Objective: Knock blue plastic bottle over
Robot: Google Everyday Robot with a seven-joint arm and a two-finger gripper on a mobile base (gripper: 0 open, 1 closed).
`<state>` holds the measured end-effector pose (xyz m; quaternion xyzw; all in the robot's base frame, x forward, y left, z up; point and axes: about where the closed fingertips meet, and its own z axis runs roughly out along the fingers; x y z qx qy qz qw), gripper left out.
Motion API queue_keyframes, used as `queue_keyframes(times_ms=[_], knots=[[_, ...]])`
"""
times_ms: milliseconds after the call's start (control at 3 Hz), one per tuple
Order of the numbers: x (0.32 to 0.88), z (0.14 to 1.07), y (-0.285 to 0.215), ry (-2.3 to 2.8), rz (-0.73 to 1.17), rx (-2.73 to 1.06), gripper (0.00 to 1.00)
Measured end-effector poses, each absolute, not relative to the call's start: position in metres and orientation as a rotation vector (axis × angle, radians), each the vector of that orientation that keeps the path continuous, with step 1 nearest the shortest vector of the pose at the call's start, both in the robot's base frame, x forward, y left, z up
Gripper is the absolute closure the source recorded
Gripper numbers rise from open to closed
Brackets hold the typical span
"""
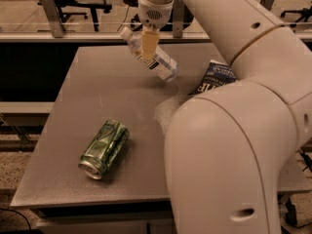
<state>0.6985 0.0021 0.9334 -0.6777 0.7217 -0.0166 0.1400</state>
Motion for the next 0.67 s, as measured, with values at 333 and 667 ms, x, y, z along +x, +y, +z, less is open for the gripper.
queue_keyframes(times_ms=[333, 667], knots=[[0.6975, 0.9254, 0.0050, 2.066, -0.073, -2.047, 0.59], [0.6929, 0.9217, 0.0114, 2.026, -0.089, -2.122, 0.35]])
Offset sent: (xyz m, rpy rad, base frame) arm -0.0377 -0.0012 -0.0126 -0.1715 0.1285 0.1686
